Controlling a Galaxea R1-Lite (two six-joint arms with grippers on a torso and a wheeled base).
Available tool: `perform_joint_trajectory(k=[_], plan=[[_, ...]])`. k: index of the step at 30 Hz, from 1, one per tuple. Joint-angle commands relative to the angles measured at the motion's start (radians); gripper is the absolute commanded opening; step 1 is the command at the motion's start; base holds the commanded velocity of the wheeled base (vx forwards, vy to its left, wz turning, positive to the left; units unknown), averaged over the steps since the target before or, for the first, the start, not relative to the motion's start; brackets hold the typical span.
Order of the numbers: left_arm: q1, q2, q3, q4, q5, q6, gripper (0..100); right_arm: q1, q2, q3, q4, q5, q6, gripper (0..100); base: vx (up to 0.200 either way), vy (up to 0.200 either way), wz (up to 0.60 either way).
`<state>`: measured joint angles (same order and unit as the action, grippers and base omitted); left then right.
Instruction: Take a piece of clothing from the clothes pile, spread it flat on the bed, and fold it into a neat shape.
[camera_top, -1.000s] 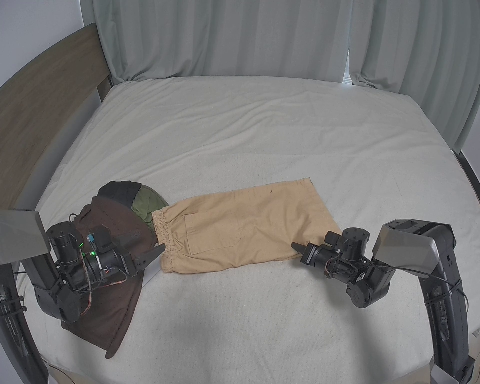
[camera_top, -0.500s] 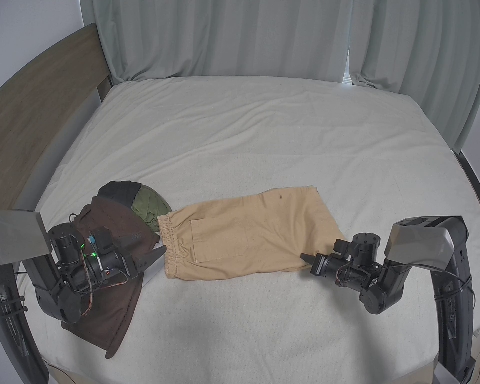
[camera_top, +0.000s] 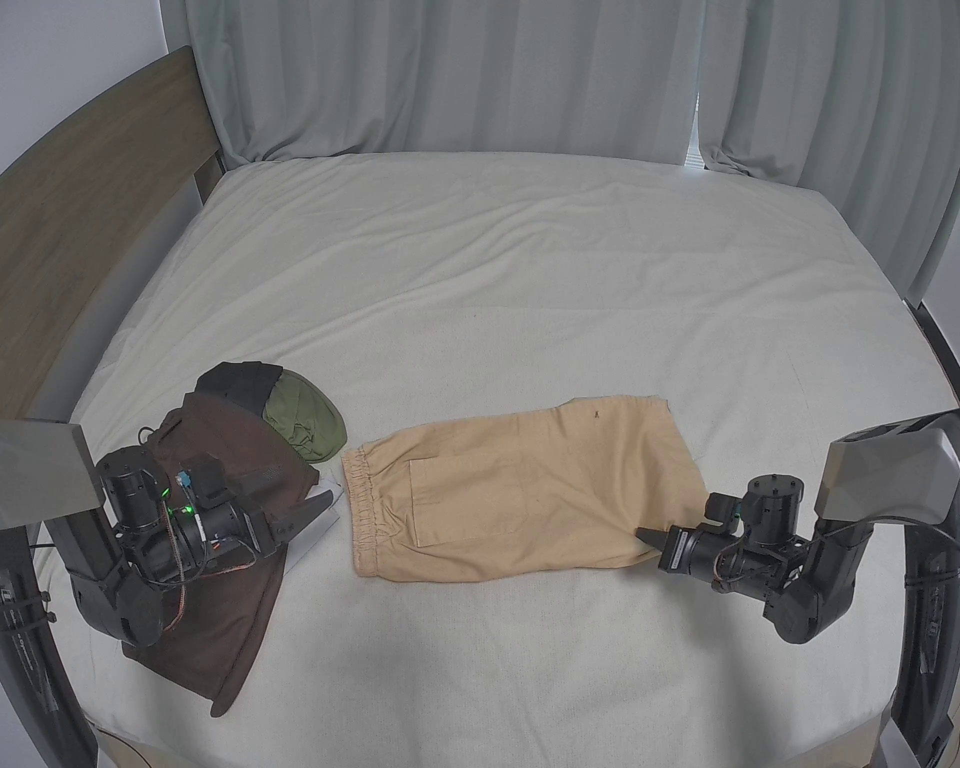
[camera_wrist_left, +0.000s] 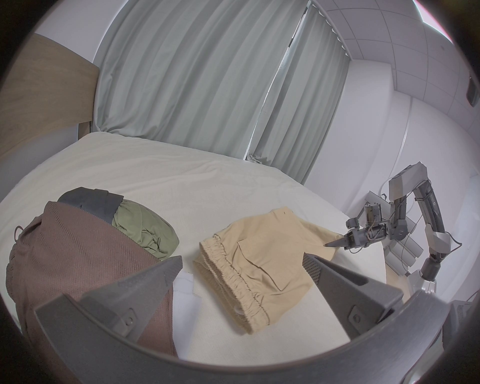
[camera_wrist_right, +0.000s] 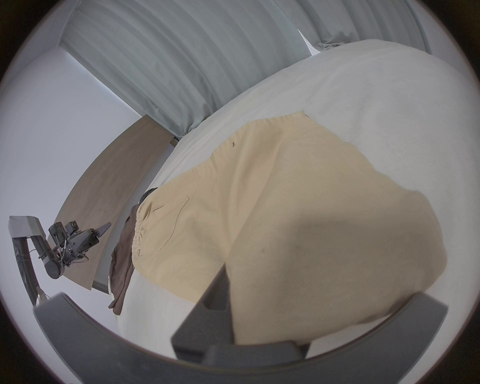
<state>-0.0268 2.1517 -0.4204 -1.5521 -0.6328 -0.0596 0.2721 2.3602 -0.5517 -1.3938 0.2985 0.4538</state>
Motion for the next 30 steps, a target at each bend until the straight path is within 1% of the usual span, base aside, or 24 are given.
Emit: perform_joint_trajectory(k=[1,7,12,14,16,20,21,25,29,30], plan=[[0.002,0.01,0.0,-0.002,-0.001,0.0,100,-0.022,-0.065,0.079,-0.004,-0.001,-0.014,0,0.0,0.0,0.0],[0.004,0.011,0.0,0.0,-0.002,0.001,100,-0.022,-0.087,0.18,-0.045,-0.002,-0.018,0,0.0,0.0,0.0],[0.001,0.025,-0.001,-0.002,-0.007,0.003,100,-0.021,-0.076,0.228,-0.076,-0.002,-0.018,0,0.0,0.0,0.0],[0.001,0.036,-0.003,-0.002,-0.024,0.006,100,-0.021,-0.075,0.239,-0.083,-0.002,-0.017,0,0.0,0.0,0.0],[0.001,0.043,-0.001,-0.002,-0.053,0.009,100,-0.019,-0.07,0.246,-0.096,-0.016,-0.015,0,0.0,0.0,0.0],[0.005,0.037,-0.009,-0.002,-0.07,0.003,100,-0.022,-0.022,0.246,-0.145,-0.025,-0.017,0,0.0,0.0,0.0],[0.007,0.036,-0.009,-0.002,-0.074,0.003,100,-0.021,-0.015,0.243,-0.146,-0.025,-0.017,100,0.0,0.0,0.0],[0.008,0.037,-0.018,-0.002,-0.094,0.001,100,-0.011,-0.01,0.259,-0.145,-0.025,-0.014,100,0.0,0.0,0.0],[0.004,0.042,-0.021,-0.002,-0.096,0.001,100,-0.001,-0.025,0.326,-0.145,-0.022,-0.017,100,0.0,0.0,0.0],[0.004,0.04,-0.024,0.0,-0.096,0.0,100,0.013,-0.035,0.349,-0.145,-0.021,-0.017,100,0.0,0.0,0.0]])
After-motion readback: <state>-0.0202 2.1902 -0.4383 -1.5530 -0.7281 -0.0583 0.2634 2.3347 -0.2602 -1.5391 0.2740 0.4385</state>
